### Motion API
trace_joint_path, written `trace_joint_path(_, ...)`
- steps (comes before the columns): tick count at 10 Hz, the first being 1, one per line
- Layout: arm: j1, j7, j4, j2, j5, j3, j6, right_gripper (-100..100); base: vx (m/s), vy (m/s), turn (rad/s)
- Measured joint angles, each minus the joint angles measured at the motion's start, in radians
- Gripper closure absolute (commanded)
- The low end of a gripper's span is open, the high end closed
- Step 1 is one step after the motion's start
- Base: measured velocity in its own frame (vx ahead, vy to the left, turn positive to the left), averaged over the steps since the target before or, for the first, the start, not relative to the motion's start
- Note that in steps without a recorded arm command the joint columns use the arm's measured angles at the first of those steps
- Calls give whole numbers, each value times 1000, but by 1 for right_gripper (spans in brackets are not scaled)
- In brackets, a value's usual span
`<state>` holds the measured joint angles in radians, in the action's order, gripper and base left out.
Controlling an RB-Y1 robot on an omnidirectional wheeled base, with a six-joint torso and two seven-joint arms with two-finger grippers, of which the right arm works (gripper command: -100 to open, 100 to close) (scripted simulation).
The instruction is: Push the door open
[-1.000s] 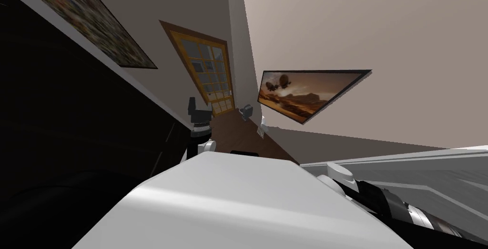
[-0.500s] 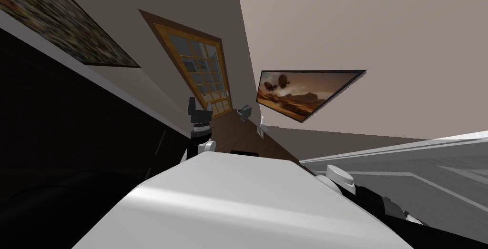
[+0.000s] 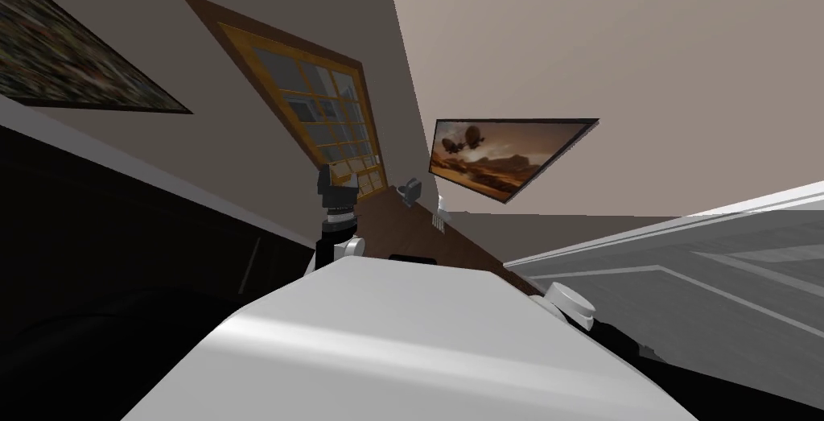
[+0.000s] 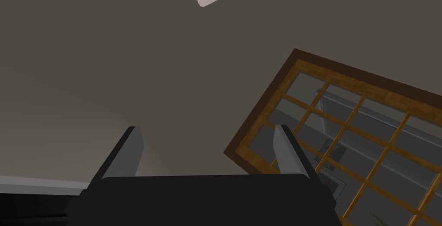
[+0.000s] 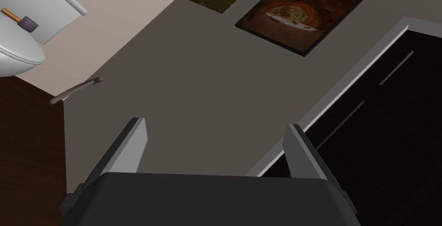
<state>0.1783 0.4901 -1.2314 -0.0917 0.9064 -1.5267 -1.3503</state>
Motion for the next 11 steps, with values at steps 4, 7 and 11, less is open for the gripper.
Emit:
trace_joint_path(4,32,14,100,-24,36,-64,-56,-100,43,118,-147)
trace_joint_path(7,56,37,146,-13,76,-129,-96,-100,53,182,-178)
trace_joint_path(11,89,71,201,8,128,-216,-149,-100,30,166,-174)
